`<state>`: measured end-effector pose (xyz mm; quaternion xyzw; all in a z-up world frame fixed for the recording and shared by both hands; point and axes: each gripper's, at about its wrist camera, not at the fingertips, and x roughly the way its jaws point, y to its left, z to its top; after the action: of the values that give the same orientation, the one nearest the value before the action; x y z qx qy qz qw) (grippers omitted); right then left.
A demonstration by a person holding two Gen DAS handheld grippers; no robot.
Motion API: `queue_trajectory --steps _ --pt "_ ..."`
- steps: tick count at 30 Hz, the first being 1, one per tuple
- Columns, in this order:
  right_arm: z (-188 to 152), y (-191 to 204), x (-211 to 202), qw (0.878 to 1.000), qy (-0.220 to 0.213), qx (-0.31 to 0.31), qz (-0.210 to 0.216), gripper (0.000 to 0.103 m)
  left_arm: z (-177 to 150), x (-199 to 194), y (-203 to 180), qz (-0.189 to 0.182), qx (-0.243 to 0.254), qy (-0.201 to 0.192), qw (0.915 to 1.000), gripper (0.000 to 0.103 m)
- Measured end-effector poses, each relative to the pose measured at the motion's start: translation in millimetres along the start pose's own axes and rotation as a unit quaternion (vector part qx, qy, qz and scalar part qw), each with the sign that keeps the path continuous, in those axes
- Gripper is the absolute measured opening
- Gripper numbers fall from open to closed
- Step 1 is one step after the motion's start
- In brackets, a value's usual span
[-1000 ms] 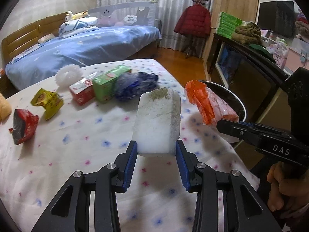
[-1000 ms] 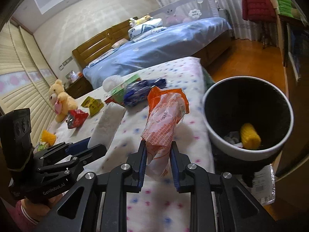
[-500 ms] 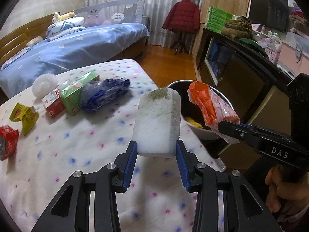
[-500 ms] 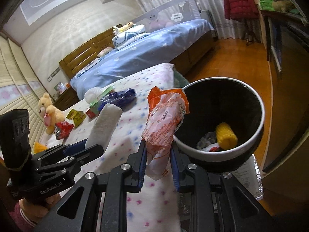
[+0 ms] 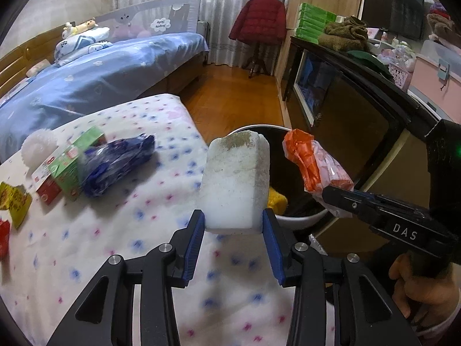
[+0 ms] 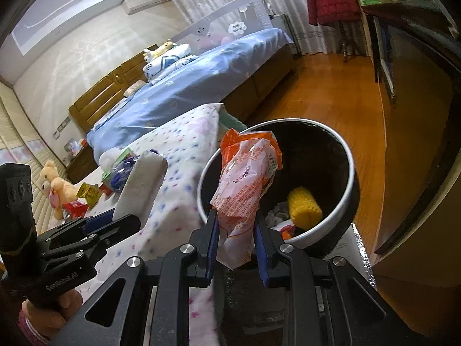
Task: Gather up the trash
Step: 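Carry the sponge and wrapper over the black bin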
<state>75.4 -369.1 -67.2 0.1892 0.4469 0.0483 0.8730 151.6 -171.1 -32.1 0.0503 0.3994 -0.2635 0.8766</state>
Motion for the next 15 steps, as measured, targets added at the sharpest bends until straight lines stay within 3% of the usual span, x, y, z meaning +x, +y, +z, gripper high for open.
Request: queue_trajectory --steps 15 --pt "17 -28 9 1.0 0.008 0.022 -0.012 0.023 28 41 -23 0.003 0.023 0.015 0.9996 0.041"
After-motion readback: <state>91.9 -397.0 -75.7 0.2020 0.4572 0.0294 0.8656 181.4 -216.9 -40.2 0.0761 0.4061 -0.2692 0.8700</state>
